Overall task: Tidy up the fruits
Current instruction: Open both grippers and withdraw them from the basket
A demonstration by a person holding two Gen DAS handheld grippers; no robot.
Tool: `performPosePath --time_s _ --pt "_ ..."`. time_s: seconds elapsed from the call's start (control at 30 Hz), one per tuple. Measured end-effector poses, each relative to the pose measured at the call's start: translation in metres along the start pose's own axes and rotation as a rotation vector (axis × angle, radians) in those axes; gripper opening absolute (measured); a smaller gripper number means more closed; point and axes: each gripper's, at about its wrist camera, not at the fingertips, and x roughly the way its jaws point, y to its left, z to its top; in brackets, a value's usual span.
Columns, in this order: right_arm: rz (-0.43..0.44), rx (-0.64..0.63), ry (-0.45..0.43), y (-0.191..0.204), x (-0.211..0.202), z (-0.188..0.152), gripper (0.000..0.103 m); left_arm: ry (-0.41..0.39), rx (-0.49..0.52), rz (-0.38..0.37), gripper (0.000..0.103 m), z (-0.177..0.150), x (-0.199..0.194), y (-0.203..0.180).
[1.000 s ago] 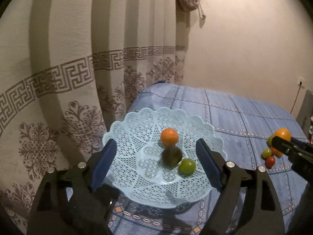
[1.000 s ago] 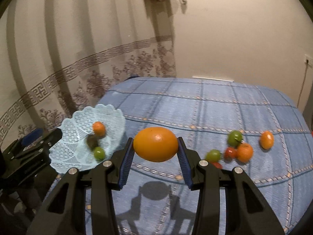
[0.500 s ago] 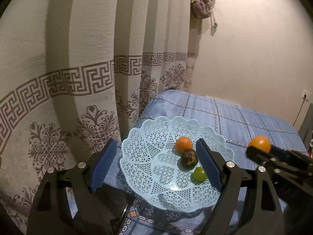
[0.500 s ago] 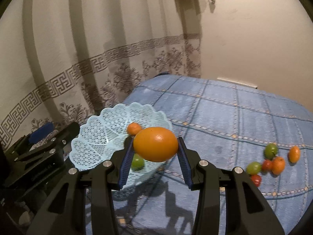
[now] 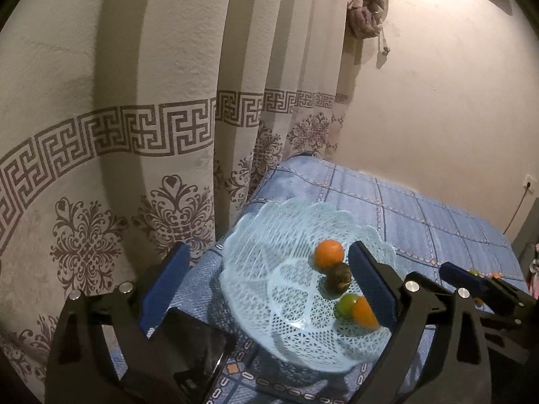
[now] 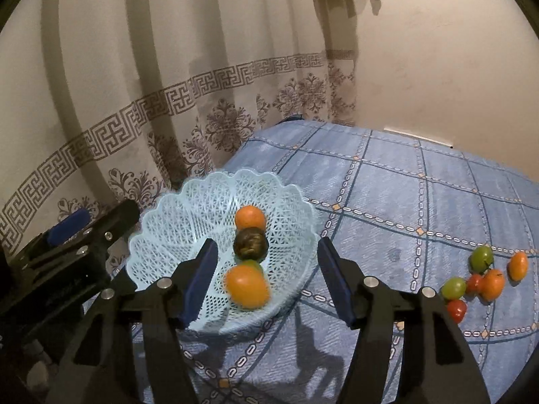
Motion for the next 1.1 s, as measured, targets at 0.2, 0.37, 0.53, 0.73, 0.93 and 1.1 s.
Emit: performPosePath --time_s 0.2,0.37,0.53,0.73,0.93,1.1 --pt "-0.016 0.013 -0.010 -0.006 -0.006 -0.001 0.062 -0.003 0.007 -0.004 0.096 0.000 -0.002 -0.003" --pt "-0.032 0.026 -0.009 -0.011 -0.008 -0.005 0.062 -0.005 0.014 -0.008 0.097 -0.001 -0.004 -0.006" --pt "-0.049 0.047 -0.013 -0.019 -0.010 -0.007 0.062 -0.008 0.026 -0.014 0.097 -0.003 -0.006 -0.012" --pt "-0.071 0.077 -0.019 -0.033 -0.013 -0.011 0.062 -0.007 0.046 -0.023 0.097 -0.005 -0.006 -0.019" --pt "-0.093 0.113 -0.020 -0.051 -0.017 -0.017 0.062 -0.006 0.087 -0.030 0.097 -0.010 -0.005 -0.032" --pt "-0.114 0.135 -0.030 -0.067 -0.025 -0.021 0.062 0.000 0.110 -0.035 0.097 -0.013 -0.005 -0.041"
